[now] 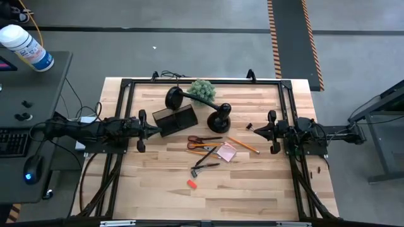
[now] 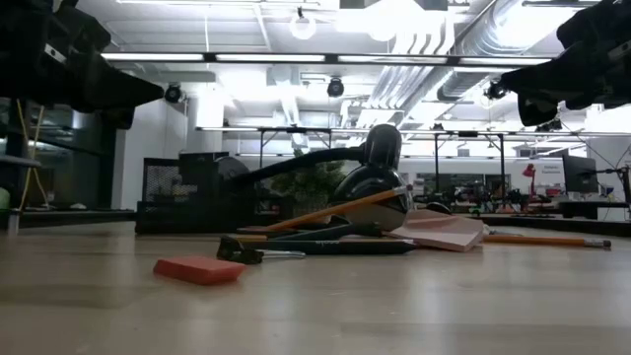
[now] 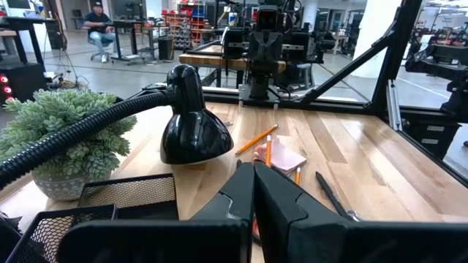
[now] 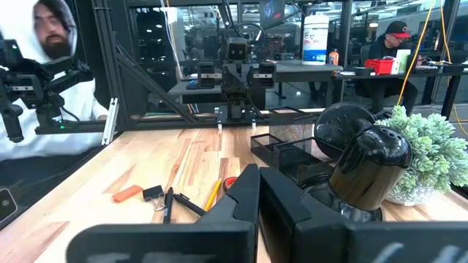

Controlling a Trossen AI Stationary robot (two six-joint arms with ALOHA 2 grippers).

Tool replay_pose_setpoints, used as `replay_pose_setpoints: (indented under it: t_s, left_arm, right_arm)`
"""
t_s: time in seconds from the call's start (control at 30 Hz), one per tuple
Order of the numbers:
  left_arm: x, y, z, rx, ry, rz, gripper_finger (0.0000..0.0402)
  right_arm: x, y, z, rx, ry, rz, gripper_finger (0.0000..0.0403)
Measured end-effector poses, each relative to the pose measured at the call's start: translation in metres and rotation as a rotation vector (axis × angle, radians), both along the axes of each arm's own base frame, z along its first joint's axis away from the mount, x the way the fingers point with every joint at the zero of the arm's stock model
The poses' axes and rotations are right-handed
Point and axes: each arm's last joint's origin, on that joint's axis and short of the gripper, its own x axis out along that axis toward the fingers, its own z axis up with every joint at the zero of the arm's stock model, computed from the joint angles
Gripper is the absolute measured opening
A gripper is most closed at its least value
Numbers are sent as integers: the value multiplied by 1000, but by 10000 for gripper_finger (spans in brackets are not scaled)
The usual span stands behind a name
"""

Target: Pick and place office supplies into organizer

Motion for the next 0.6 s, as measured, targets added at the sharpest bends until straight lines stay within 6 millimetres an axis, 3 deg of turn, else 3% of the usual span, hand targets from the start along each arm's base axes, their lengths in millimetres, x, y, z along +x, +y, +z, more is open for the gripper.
replay_pose_setpoints:
  t_s: [0.6]
  left_arm:
    - [0, 0, 0, 0, 1, 0, 1]
  right_arm:
    - [0, 0, 0, 0, 0, 0, 1]
